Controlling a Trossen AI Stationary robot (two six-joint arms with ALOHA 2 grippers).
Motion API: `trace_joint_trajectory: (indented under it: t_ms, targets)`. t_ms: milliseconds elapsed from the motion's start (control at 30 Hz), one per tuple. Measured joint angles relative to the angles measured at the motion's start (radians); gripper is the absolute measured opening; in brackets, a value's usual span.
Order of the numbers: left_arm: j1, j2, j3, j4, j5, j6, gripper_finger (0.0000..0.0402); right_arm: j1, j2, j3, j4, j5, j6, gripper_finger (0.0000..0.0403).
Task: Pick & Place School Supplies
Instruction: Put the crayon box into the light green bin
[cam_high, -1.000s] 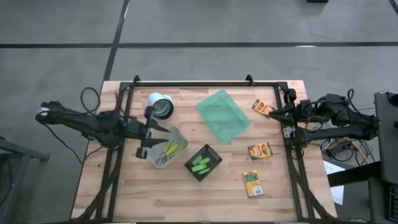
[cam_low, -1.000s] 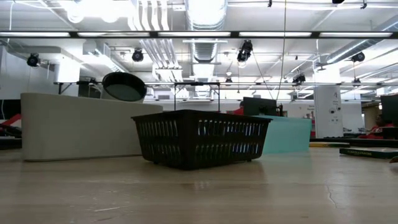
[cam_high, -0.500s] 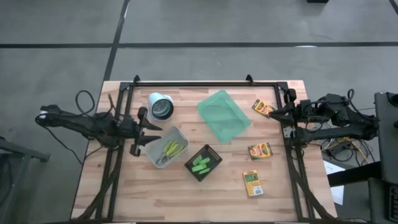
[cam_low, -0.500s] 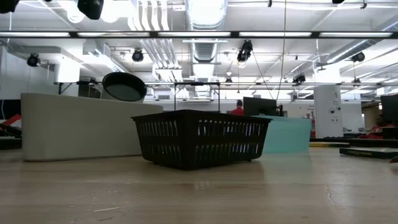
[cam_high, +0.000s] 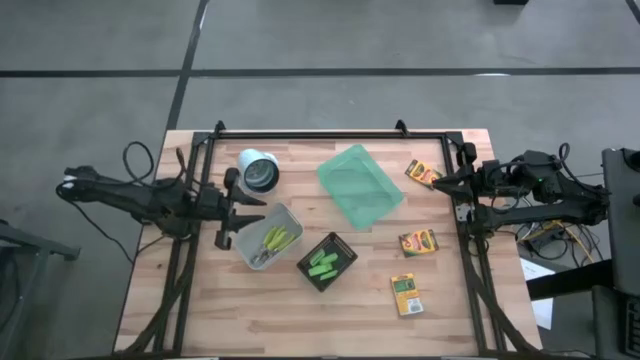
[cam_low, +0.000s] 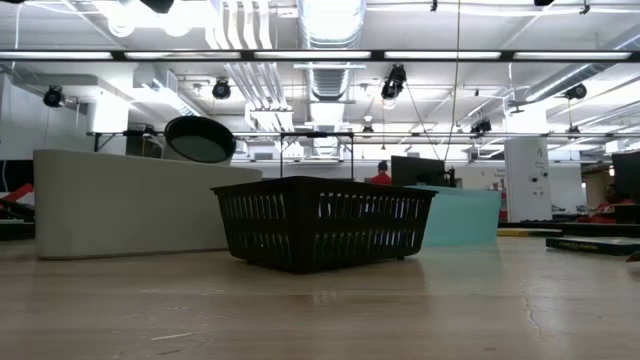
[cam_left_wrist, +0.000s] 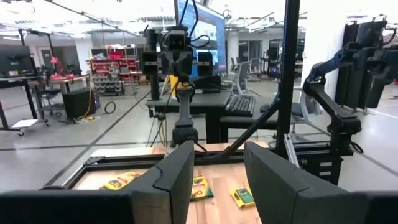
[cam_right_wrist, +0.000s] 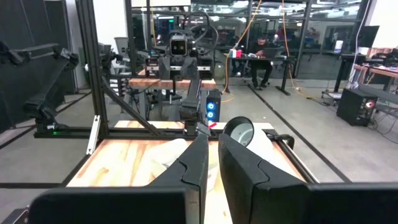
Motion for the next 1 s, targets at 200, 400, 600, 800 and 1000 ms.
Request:
trace_joint_trajectory:
  t_ms: [200,400,600,800,1000]
  targets:
    - [0.001,0.081,0.026,-0.006,0.0,-0.003,0.0147,0.0,0.0,0.0,0.0,0.0,0.0,0.0036]
    - [0.003,0.183,0.062,0.032,-0.023,-0.006,0.0147,0.0,0.0,0.0,0.0,0.0,0.0,0.0036]
    - [0.003,0.285,0.1,0.116,-0.037,0.056,0.0147,0.0,0.0,0.0,0.0,0.0,0.0,0.0036]
    - [0.003,0.372,0.156,0.148,-0.037,0.187,0.0147,0.0,0.0,0.0,0.0,0.0,0.0,0.0036]
    - [0.003,0.436,0.209,0.147,-0.036,0.125,0.0147,0.0,0.0,0.0,0.0,0.0,0.0,0.0036]
